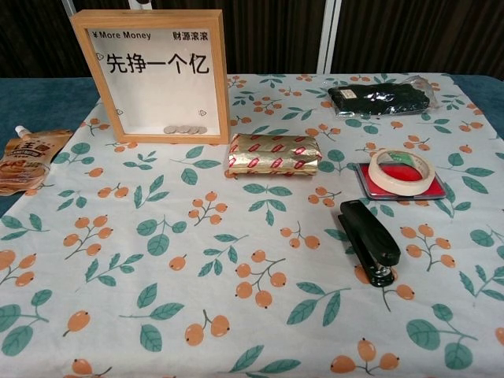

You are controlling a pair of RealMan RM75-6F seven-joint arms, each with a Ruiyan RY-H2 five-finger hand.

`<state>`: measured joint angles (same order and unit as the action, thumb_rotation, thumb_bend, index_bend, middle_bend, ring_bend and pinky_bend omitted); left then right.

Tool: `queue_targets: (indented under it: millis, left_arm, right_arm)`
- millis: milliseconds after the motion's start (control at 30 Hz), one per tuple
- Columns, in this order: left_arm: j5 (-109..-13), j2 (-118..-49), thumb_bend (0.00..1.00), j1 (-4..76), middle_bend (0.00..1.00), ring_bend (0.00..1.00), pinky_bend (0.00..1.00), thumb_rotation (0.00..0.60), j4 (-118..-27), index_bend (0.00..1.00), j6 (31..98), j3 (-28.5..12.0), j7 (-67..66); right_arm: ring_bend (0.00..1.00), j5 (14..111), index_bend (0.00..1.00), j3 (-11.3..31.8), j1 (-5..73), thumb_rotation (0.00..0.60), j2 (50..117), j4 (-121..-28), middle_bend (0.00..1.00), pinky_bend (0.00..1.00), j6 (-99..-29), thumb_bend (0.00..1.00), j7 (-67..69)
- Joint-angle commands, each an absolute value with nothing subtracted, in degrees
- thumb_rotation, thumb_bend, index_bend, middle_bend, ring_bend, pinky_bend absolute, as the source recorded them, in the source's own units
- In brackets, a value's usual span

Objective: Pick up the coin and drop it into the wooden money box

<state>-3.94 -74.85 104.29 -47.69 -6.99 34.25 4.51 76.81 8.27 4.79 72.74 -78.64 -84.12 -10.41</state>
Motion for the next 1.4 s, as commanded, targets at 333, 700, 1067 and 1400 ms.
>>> queue_targets:
  millis: [333,700,1067,1400]
  left_arm:
    - [-16.7,-75.0,0.63,103.5,0.04,0.0,0.0,0.6,-46.1,0.63,-9.4,31.3,14.8]
    - [-25.5,-75.5,0.6,102.6,0.04,0.0,0.0,0.6,-45.0,0.61,-10.3,28.5,21.0]
    - [-33.4,-75.2,0.54,102.1,0.04,0.0,0.0,0.6,-45.1,0.6,-11.4,25.7,25.8]
    - [-40.0,-75.2,0.49,101.5,0.03,0.0,0.0,0.6,-44.9,0.57,-11.8,23.4,30.2]
  right_arm:
    - [0.0,76.7,0.0,8.4,4.7,0.6,72.7,-78.7,0.0,0.0,-84.4,0.3,-10.5]
    - [0.0,76.6,0.0,8.5,4.7,0.6,72.7,-78.6,0.0,0.0,-84.5,0.3,-10.6]
    - [0.0,76.6,0.0,8.7,4.5,0.6,72.4,-79.1,0.0,0.0,-85.0,0.3,-10.3]
    - [0.0,76.6,0.0,8.8,4.4,0.6,72.2,-79.2,0.0,0.0,-85.1,0.3,-10.3]
